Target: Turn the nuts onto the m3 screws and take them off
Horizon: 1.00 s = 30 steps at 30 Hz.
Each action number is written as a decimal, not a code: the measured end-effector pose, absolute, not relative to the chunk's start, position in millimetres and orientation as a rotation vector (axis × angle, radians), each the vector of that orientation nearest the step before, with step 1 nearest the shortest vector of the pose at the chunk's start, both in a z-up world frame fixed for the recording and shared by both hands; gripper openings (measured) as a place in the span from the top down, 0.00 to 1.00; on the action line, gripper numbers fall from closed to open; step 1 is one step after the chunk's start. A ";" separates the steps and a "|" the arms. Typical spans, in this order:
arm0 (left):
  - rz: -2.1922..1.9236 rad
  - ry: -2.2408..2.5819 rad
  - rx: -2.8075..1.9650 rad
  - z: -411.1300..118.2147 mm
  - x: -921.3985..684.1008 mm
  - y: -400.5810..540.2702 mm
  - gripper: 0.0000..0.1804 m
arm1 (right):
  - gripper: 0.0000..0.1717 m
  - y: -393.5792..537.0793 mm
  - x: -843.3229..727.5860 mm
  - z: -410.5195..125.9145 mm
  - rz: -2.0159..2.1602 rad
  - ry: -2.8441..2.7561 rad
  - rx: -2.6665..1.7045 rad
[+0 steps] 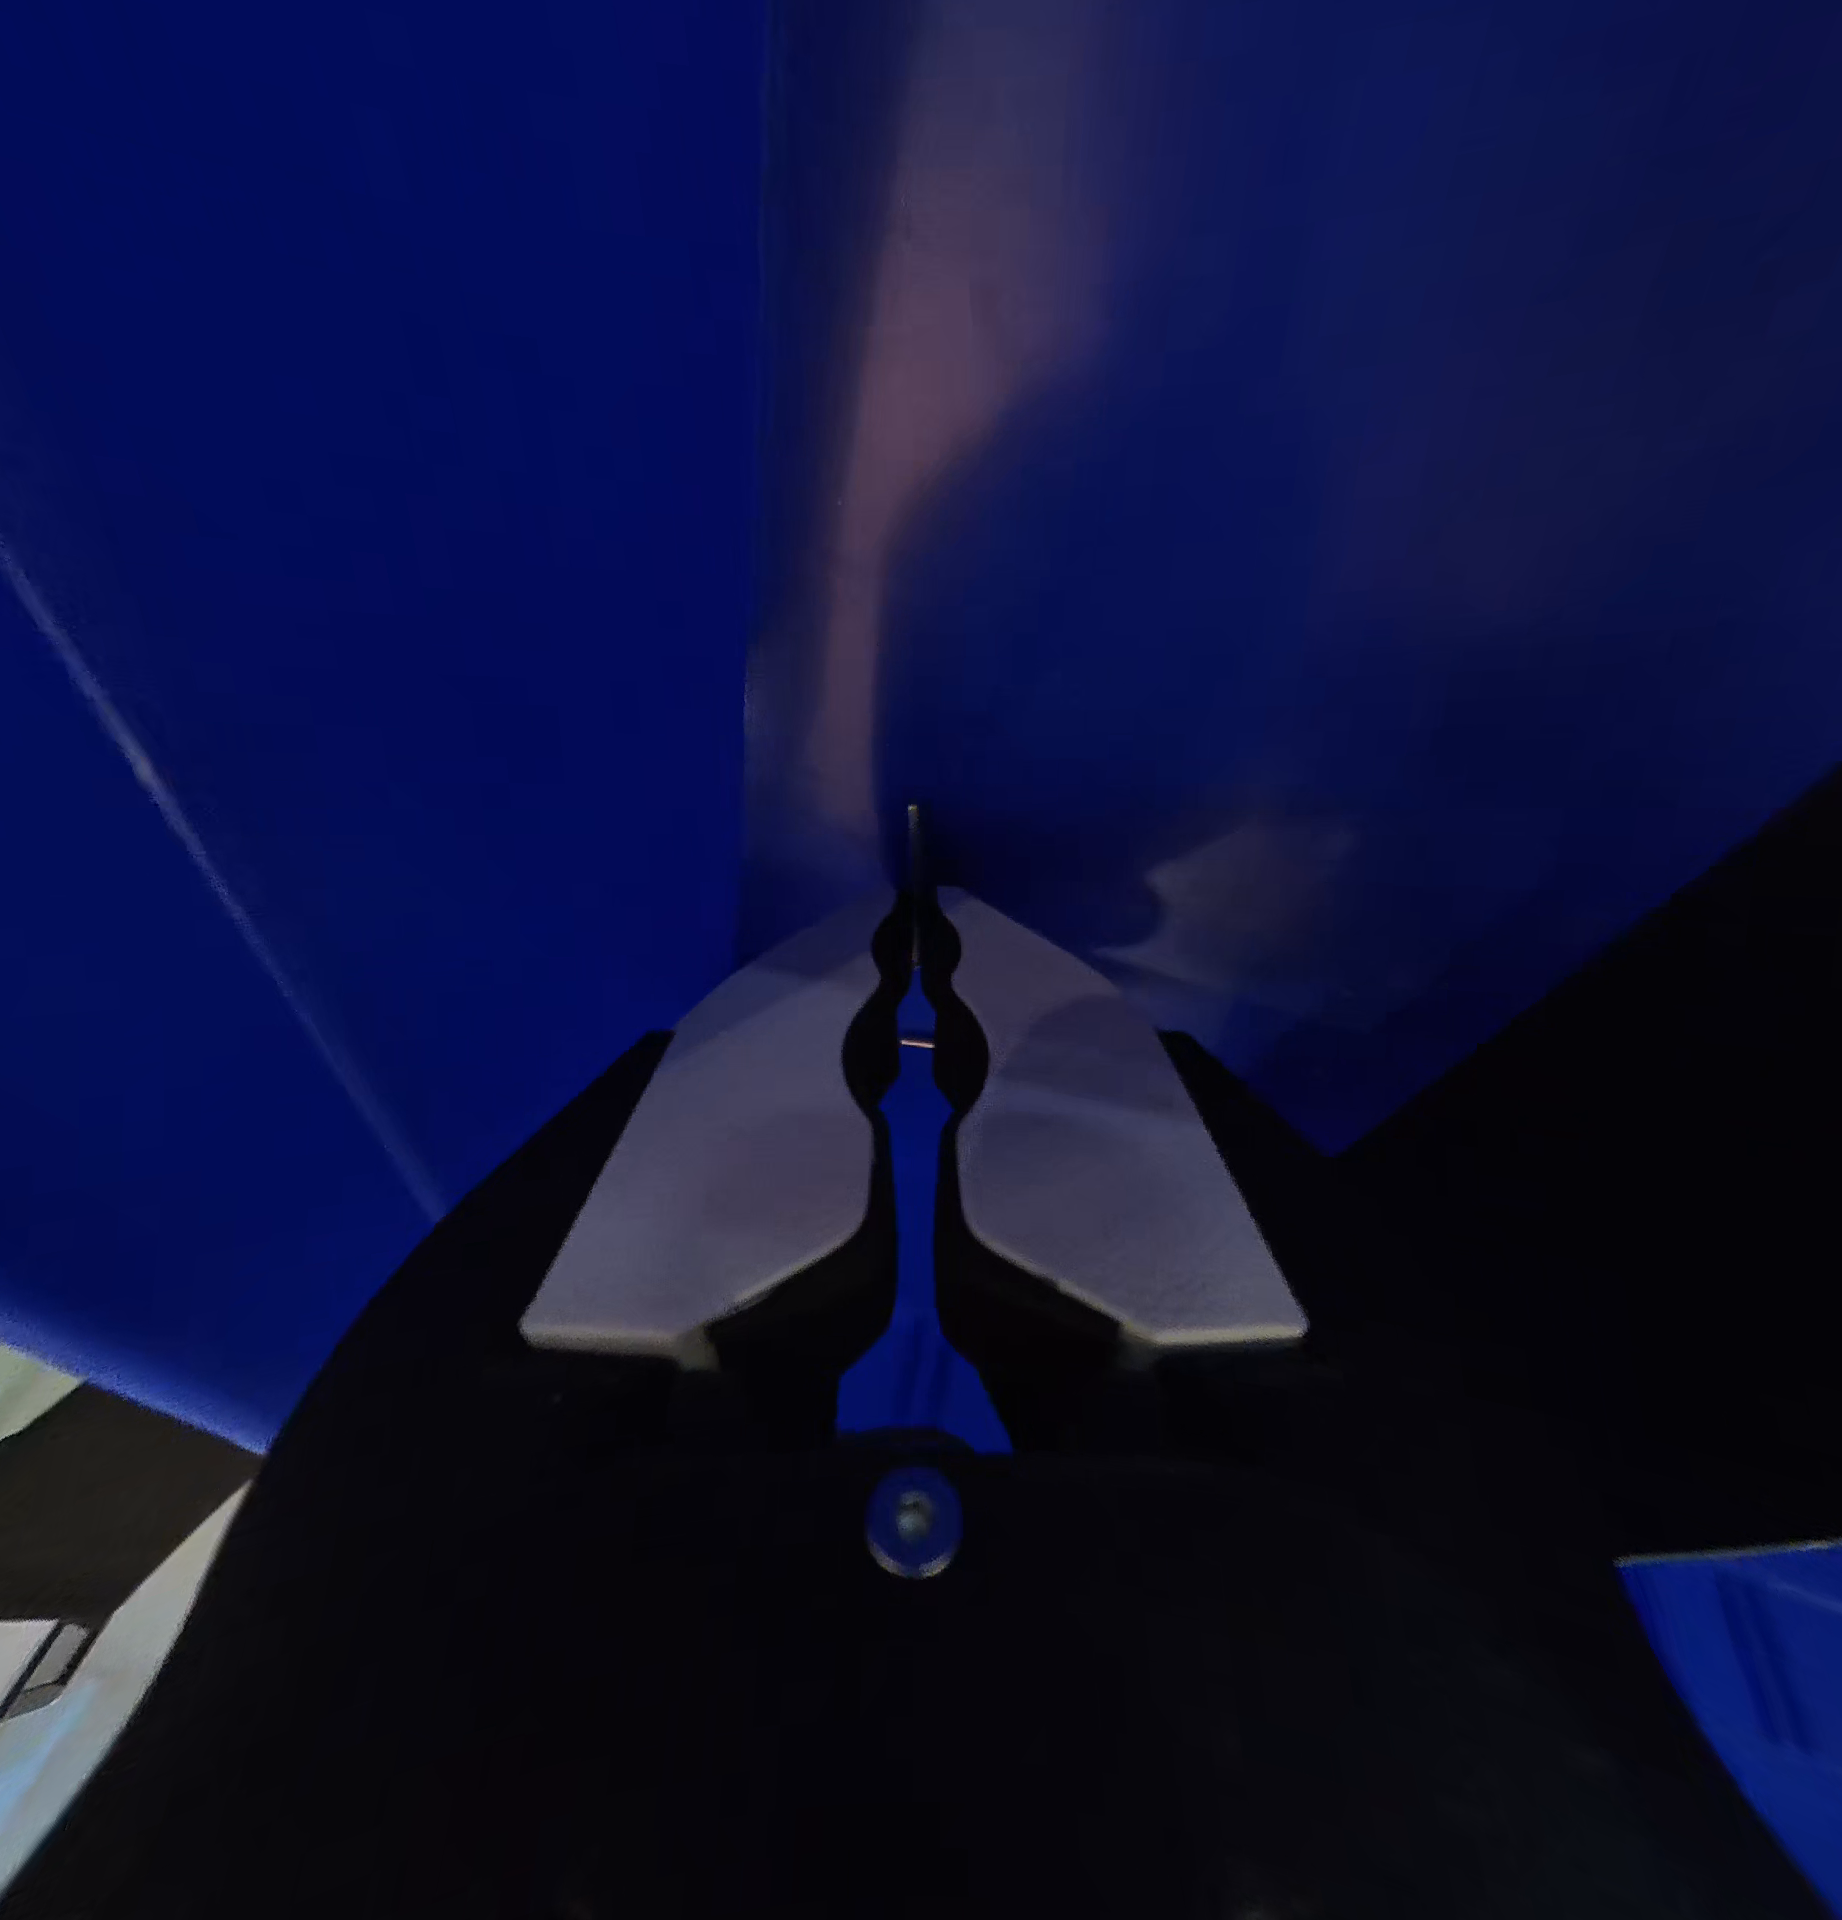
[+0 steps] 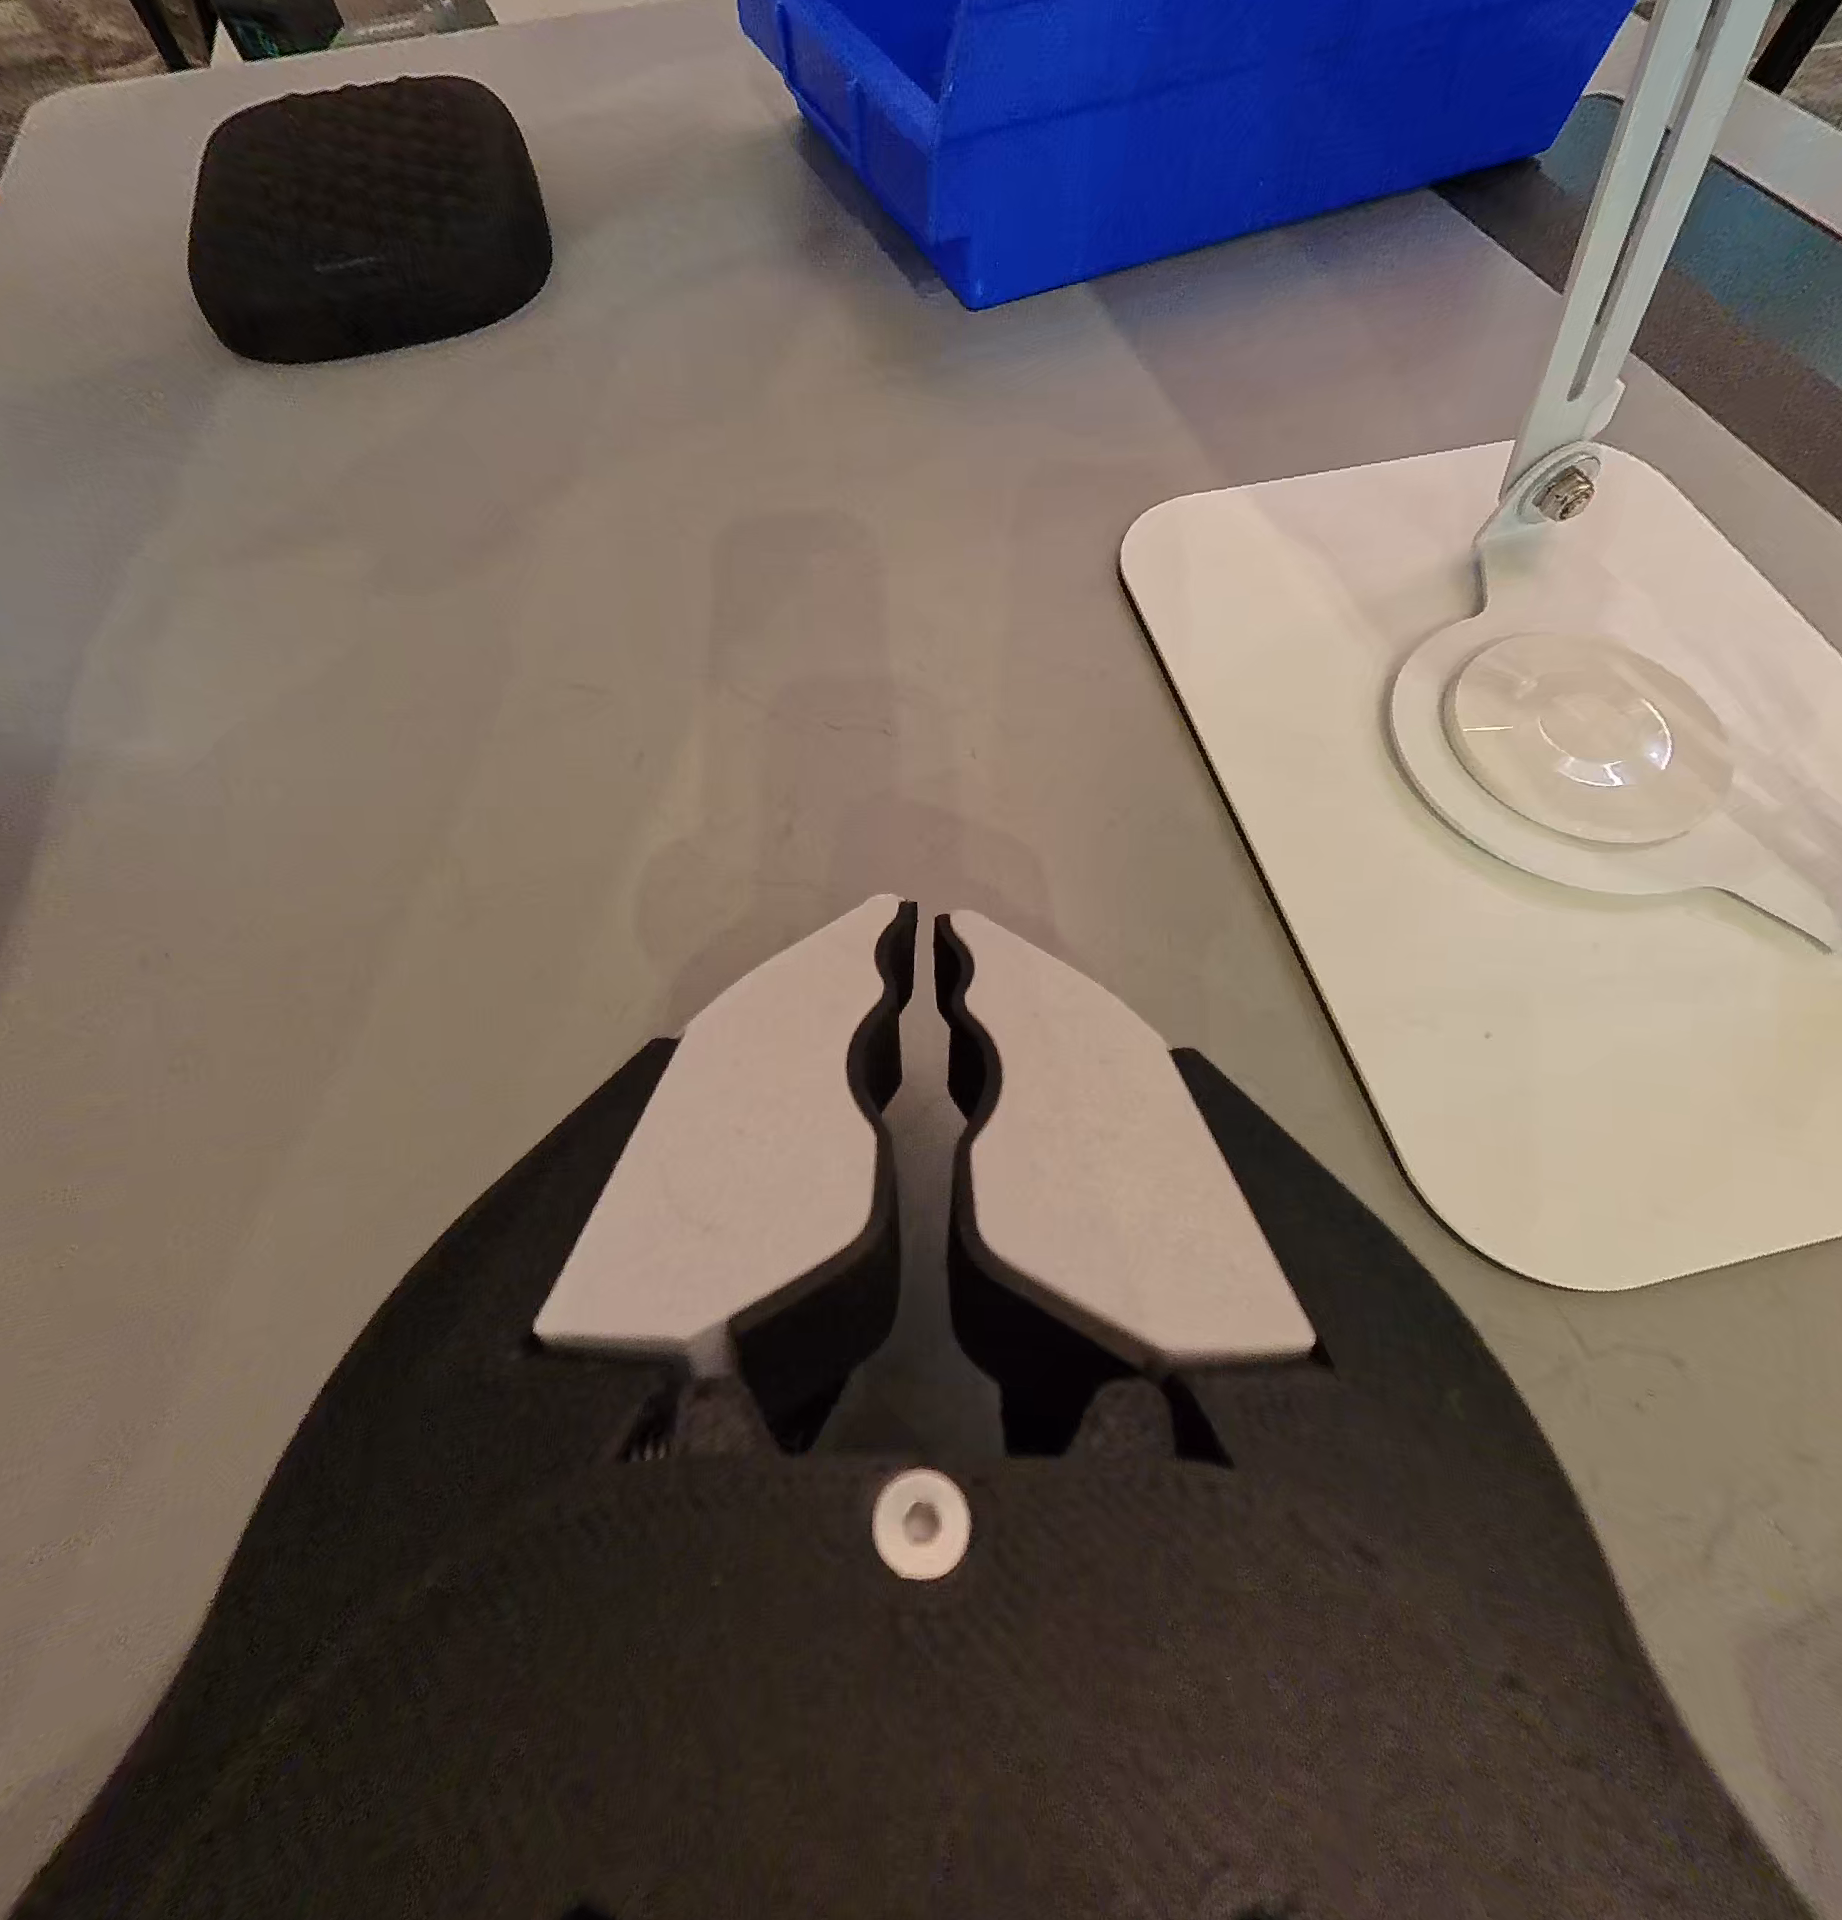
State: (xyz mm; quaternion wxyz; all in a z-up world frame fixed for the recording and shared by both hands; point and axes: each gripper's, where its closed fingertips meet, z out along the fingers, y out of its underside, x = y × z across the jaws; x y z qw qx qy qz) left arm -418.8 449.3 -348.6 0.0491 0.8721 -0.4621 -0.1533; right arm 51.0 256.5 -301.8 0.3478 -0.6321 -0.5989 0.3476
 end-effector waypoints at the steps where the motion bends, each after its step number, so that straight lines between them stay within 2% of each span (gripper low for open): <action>1: -0.484 -1.420 2.653 -348.4 -419.0 449.2 1.00 | 0.98 256.6 51.0 -301.9 0.901 -1.554 -1.639; 9: -0.548 -1.441 2.682 -344.7 -418.2 450.9 1.00 | 0.98 257.2 51.5 -301.9 0.906 -1.552 -1.645; 16: -0.532 -1.446 2.773 -318.8 -410.0 448.7 1.00 | 0.98 257.2 51.8 -302.0 0.905 -1.554 -1.647; 22: -0.551 -1.390 2.712 -340.0 -419.1 443.3 1.00 | 0.98 256.3 51.9 -303.1 0.891 -1.564 -1.643; 26: -0.494 -1.287 2.690 -345.5 -422.1 439.6 0.90 | 0.98 256.8 52.2 -302.6 0.899 -1.560 -1.647; 28: -0.438 -1.247 2.660 -347.5 -422.1 433.8 0.96 | 0.98 256.7 52.2 -302.6 0.898 -1.561 -1.646; 30: -0.429 -1.226 2.648 -348.0 -422.4 432.5 0.98 | 0.98 256.8 52.5 -302.2 0.900 -1.558 -1.644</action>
